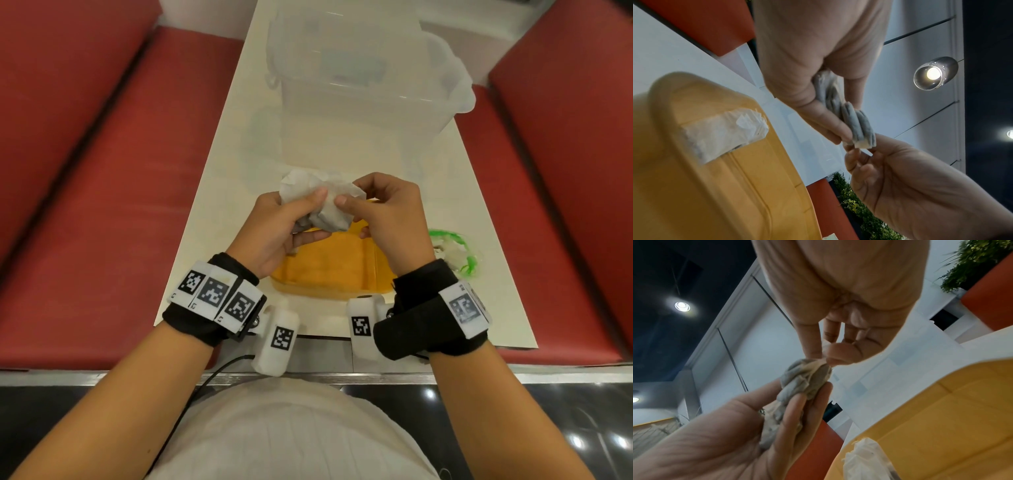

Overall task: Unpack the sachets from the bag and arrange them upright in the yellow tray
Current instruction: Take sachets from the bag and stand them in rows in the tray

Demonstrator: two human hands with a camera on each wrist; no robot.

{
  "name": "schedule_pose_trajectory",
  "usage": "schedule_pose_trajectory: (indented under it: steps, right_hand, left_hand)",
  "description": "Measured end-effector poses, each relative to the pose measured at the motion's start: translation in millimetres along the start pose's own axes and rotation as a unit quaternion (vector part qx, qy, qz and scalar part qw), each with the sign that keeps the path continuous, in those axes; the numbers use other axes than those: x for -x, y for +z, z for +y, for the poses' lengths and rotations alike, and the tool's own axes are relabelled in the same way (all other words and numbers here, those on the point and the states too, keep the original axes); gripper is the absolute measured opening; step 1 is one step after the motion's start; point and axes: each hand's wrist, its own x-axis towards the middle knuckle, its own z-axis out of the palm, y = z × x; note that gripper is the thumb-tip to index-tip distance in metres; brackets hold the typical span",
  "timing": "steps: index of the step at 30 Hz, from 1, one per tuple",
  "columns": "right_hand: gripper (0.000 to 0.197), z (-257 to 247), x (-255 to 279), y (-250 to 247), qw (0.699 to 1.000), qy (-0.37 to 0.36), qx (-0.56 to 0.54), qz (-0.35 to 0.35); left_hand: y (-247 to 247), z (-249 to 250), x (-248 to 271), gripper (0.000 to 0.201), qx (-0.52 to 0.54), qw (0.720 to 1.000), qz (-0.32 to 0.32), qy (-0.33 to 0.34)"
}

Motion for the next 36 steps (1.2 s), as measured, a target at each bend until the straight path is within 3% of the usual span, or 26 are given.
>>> schedule_pose_trajectory:
  steps: [7, 13, 18, 21, 26, 31, 36]
  right_hand:
    - [0.007, -2.9, -1.4, -3.6, 0.999, -0.028, 0.010, -0.019]
    - [0.010, -13.1, -15.4, -24.4, 0.994, -0.069, 0.079, -0.035]
    - [0.011, -44.2, -20.6, -35.7, 0.963, -0.078, 0.150, -0.207]
    - [0.014, -49.5, -24.9, -25.0, 0.944, -0.069, 0.186, -0.264]
    - [0.019, -41.1, -32.5, -9.6, 0.946, -0.051, 0.219, -0.235]
    - [0.022, -31.0, -35.1, -4.7, 0.965, -0.026, 0.173, -0.196]
    - [0.026, -29.4, -31.8, -6.0, 0.967, -0.015, 0.147, -0.209]
  left_hand:
    - [-7.3, 3.2, -2.6, 0.016, -0.037, 0.998, 0.017, 0.038]
    - [-20.1, 7.0, -6.3, 0.013, -0.043, 0.999, 0.025, 0.016]
    - [-28.3, 10.4, -9.8, 0.018, -0.096, 0.995, 0.006, 0.005]
    - [-26.4, 12.3, -9.3, 0.027, -0.137, 0.990, -0.026, -0.004]
    - [-22.8, 15.2, -4.5, 0.058, -0.168, 0.982, -0.083, -0.035]
    - [-23.0, 11.6, -0.4, 0.043, -0.159, 0.982, -0.099, -0.012]
    - [-24.3, 6.9, 0.5, 0.059, -0.171, 0.983, -0.074, -0.006]
